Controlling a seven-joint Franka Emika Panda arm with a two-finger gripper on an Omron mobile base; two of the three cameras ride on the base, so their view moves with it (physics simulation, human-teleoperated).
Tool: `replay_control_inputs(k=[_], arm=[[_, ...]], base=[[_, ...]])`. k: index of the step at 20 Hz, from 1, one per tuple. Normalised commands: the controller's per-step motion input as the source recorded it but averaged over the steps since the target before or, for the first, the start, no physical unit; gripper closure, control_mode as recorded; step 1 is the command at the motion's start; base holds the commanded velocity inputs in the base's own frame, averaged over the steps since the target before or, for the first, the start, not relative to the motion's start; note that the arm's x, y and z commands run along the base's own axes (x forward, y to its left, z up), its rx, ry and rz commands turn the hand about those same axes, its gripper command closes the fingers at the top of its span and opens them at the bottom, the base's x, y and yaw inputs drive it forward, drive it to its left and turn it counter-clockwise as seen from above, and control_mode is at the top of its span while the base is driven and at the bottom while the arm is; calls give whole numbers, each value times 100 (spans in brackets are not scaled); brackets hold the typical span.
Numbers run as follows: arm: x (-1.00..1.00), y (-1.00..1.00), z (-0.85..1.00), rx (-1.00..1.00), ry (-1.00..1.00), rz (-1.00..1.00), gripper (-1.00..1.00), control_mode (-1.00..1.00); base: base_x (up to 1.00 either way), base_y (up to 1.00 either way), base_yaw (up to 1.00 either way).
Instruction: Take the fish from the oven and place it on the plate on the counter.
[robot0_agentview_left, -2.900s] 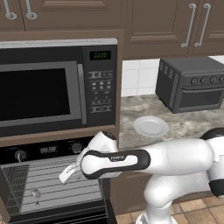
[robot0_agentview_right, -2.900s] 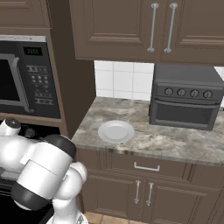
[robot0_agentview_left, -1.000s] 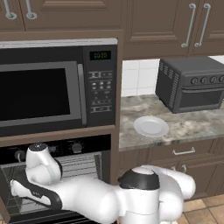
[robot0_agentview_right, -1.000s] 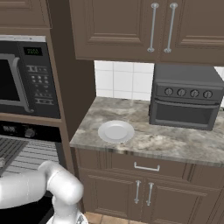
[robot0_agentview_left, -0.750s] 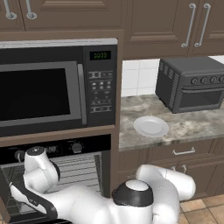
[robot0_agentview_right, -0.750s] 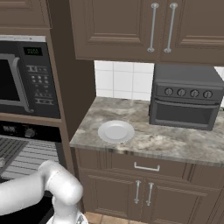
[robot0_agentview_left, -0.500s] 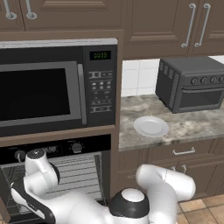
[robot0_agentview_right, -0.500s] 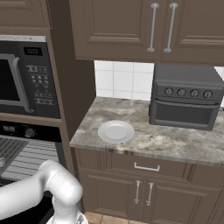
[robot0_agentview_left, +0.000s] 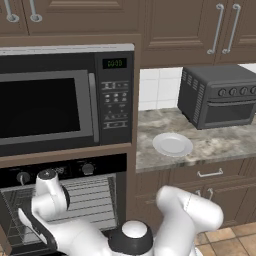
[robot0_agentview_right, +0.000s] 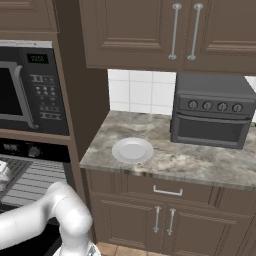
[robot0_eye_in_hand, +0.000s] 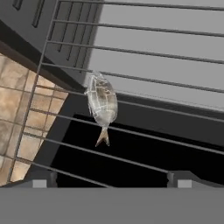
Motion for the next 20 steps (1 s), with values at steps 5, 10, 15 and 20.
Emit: replay_control_inputs(k=[5, 10, 15, 20], arm=[[18, 0, -74, 0, 0, 0, -100, -100], [25, 2, -38, 0, -1, -1, -100, -100], [29, 14, -44, 0, -1, -1, -100, -100], [3, 28, -42, 0, -11, 0, -100, -100]], base=[[0, 0, 0], [0, 0, 0], [0, 0, 0], [0, 0, 0]])
